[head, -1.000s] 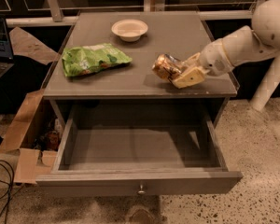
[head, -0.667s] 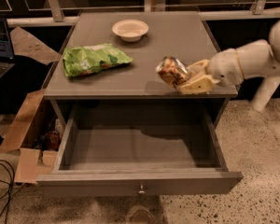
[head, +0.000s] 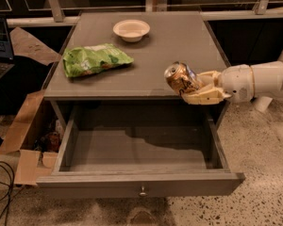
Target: Place orange can into top drawer
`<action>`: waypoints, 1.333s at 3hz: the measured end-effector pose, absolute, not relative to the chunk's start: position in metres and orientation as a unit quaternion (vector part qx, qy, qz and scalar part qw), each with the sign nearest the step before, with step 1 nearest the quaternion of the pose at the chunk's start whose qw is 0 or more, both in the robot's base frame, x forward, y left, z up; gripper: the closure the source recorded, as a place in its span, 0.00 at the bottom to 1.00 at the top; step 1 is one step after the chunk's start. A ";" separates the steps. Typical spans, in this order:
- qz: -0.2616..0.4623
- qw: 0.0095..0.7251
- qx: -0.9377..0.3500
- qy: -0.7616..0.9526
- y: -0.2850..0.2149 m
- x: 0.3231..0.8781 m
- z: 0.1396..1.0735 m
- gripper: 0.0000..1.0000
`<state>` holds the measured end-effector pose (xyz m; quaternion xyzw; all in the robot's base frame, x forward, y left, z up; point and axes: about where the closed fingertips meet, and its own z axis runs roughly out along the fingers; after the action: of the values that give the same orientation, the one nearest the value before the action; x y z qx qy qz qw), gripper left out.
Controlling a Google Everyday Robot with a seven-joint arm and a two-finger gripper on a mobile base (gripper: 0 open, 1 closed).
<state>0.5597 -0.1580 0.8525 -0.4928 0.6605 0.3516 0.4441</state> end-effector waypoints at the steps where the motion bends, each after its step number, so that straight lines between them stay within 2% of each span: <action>1: 0.355 0.442 -0.491 0.662 -0.146 0.547 0.848 1.00; 2: 0.362 0.451 -0.466 0.670 -0.132 0.514 0.840 1.00; 4: 0.361 0.421 -0.429 0.713 -0.141 0.466 0.782 1.00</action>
Offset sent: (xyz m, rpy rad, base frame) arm -0.0953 0.0317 -0.0336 0.0856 0.0775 -0.1214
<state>0.4659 -0.1407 0.7825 -0.4293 0.7132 0.3606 0.4207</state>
